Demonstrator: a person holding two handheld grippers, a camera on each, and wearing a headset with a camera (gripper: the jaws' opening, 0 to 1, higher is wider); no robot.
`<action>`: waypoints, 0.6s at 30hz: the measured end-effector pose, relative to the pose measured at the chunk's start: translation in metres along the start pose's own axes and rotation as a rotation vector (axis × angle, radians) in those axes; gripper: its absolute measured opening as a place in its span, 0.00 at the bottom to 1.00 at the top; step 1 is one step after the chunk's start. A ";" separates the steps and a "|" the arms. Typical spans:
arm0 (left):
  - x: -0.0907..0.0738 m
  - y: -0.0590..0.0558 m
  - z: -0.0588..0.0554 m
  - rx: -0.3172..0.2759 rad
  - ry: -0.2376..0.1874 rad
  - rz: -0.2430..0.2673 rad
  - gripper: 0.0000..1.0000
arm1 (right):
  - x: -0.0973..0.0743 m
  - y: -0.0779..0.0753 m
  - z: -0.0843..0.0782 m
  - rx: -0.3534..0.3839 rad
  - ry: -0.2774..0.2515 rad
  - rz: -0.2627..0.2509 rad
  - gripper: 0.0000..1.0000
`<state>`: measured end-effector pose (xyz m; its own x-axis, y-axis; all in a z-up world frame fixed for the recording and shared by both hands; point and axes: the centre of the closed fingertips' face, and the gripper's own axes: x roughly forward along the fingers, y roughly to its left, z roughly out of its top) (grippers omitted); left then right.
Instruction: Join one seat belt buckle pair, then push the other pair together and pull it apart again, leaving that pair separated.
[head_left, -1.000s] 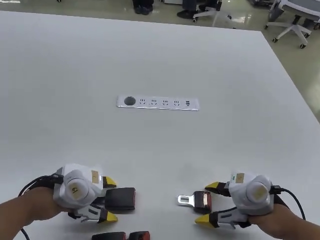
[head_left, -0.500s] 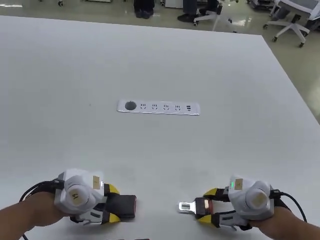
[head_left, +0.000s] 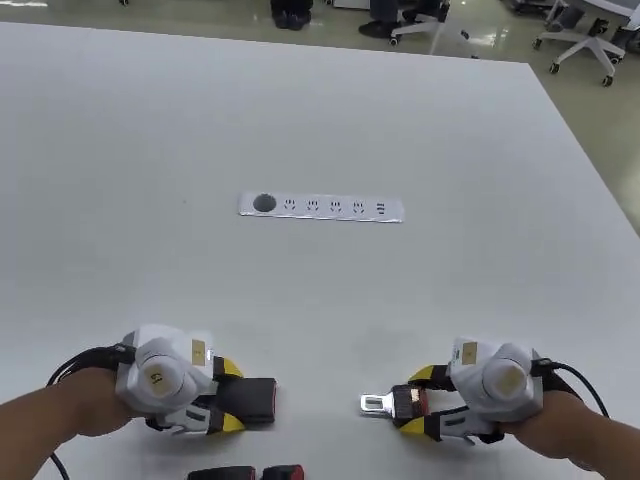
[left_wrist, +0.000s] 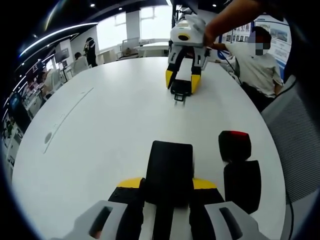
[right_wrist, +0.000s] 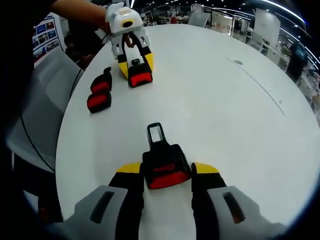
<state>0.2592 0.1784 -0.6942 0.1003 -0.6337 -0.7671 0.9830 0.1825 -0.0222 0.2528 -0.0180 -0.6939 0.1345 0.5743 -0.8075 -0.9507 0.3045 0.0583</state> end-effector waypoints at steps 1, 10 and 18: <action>0.000 0.000 0.000 0.001 0.001 0.000 0.36 | 0.000 0.000 0.000 -0.001 0.002 0.000 0.35; -0.002 0.000 0.004 0.007 0.020 -0.002 0.35 | 0.003 0.001 0.003 -0.002 0.004 0.000 0.35; -0.004 -0.001 0.003 0.003 0.023 0.000 0.35 | 0.009 0.001 0.011 -0.005 -0.002 0.003 0.35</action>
<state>0.2584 0.1785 -0.6893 0.0968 -0.6160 -0.7818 0.9833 0.1806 -0.0205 0.2565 -0.0041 -0.6941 0.1319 0.5766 -0.8063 -0.9526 0.2988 0.0578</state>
